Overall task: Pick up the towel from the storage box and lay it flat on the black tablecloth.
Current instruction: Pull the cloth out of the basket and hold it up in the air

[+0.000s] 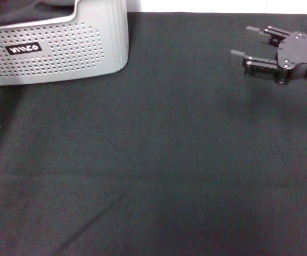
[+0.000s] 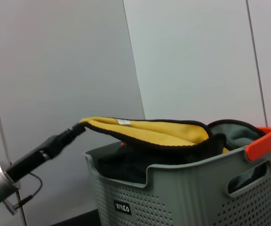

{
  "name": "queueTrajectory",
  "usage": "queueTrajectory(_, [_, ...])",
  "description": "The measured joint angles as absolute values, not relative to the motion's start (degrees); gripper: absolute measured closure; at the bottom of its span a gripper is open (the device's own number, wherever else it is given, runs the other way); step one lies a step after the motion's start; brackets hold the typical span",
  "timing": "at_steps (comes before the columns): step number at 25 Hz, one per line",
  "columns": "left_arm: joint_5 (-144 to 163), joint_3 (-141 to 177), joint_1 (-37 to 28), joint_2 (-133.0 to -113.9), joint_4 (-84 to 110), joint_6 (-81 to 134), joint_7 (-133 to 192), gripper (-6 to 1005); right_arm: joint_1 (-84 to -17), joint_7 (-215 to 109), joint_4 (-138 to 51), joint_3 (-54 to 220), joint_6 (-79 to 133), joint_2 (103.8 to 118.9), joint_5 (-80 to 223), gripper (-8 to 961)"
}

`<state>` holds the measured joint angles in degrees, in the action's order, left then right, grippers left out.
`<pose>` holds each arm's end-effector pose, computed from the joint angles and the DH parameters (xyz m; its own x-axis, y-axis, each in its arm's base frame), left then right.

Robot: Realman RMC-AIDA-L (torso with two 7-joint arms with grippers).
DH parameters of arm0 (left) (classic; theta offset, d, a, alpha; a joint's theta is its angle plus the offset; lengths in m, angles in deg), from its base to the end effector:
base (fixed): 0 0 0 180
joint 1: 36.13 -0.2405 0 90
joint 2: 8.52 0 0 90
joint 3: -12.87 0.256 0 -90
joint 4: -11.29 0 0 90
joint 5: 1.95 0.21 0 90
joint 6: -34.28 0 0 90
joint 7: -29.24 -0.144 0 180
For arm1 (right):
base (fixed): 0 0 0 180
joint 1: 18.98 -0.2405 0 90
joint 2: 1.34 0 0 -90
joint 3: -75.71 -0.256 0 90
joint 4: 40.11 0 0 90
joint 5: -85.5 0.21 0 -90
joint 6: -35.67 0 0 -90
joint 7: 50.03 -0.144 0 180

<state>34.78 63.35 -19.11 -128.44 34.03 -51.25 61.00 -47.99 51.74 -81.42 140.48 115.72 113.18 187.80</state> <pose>-0.3117 0.3071 0.0815 0.5530 -0.4143 0.7229 0.6898 -0.2588 -0.6761 0.2036 0.3643 0.0242 0.7012 -0.1381 -0.6994 -0.3866 -0.8979 -0.2103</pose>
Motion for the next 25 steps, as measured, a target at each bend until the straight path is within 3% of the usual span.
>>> queueTrajectory(12, [39.01,63.69,-23.22,-128.01,41.6,-59.92,92.4,952,-47.95,51.08,-81.37,139.23,116.01,113.46,188.86,160])
queueTrajectory(19, [43.39,63.81,-22.8,-126.82,43.39,-65.8,107.59,952,-47.94,50.24,-81.28,139.17,118.44,113.9,188.87,159])
queueTrajectory(25, [45.85,63.86,-23.29,-127.56,49.97,-70.07,120.08,952,-48.1,46.74,-81.21,139.32,120.26,113.87,188.44,159])
